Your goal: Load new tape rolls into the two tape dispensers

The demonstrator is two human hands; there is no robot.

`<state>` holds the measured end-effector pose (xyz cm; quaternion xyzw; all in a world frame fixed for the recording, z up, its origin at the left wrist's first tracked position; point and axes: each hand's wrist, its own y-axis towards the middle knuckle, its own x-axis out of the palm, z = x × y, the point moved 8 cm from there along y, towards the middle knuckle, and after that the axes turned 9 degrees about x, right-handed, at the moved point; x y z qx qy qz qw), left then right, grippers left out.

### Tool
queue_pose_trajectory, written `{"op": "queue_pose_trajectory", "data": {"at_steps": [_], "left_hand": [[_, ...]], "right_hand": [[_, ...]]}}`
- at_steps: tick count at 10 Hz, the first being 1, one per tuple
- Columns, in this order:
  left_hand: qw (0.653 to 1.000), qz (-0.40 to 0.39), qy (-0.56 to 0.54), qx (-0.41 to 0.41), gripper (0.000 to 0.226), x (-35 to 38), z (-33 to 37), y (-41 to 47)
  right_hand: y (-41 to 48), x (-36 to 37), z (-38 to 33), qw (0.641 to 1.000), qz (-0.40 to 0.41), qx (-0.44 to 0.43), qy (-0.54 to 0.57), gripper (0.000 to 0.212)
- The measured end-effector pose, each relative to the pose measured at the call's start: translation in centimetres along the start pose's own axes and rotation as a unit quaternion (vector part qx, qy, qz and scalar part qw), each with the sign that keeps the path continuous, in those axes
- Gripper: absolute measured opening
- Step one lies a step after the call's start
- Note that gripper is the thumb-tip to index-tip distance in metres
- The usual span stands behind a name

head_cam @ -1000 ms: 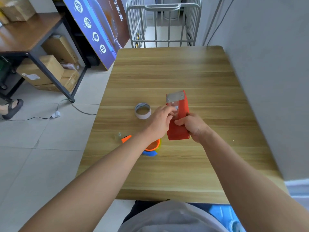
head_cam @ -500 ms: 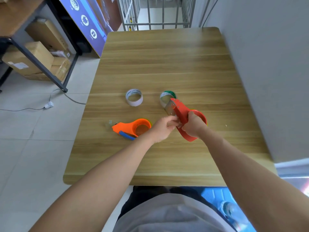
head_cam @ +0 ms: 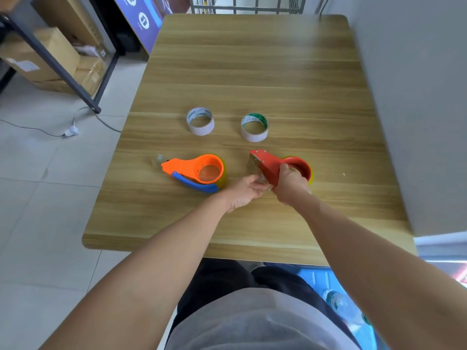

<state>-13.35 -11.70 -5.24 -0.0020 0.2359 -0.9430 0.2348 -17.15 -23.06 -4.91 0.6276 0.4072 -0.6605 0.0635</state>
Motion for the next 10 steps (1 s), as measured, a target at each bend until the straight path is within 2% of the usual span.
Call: {"op": "queue_pose_trajectory", "data": {"at_steps": [1, 3, 5, 7, 8, 9, 10], "left_hand": [[0.999, 0.029, -0.030, -0.014, 0.053, -0.1, -0.7, -0.2], [0.995, 0.056, -0.080, -0.038, 0.058, -0.2, -1.7, -0.7], [0.995, 0.065, -0.060, -0.040, 0.058, -1.1, -2.0, -0.9], [0.995, 0.090, 0.047, -0.022, 0.044, -2.3, -1.6, -0.9], [0.992, 0.116, 0.051, -0.006, 0.033, -3.0, -1.0, -0.5], [0.985, 0.163, 0.055, 0.023, 0.025, -4.0, -0.1, -0.6], [0.969, 0.236, 0.044, 0.063, 0.020, -5.8, 1.5, -0.8]], "right_hand": [[0.1, 0.1, 0.2, 1.000, 0.021, 0.005, 0.004, 0.042], [-0.1, 0.0, 0.2, 0.999, 0.033, 0.015, 0.002, 0.044], [-0.5, -0.4, 0.3, 0.999, 0.029, 0.016, 0.011, 0.043], [-1.2, -1.1, 0.2, 0.999, 0.038, 0.005, 0.016, 0.040], [-1.1, -1.8, 0.2, 0.997, 0.059, 0.000, 0.044, 0.040], [-1.6, -3.2, 0.0, 0.992, 0.104, -0.014, 0.074, 0.042], [-1.8, -5.0, -0.6, 0.980, 0.134, -0.024, 0.148, 0.042]]}}
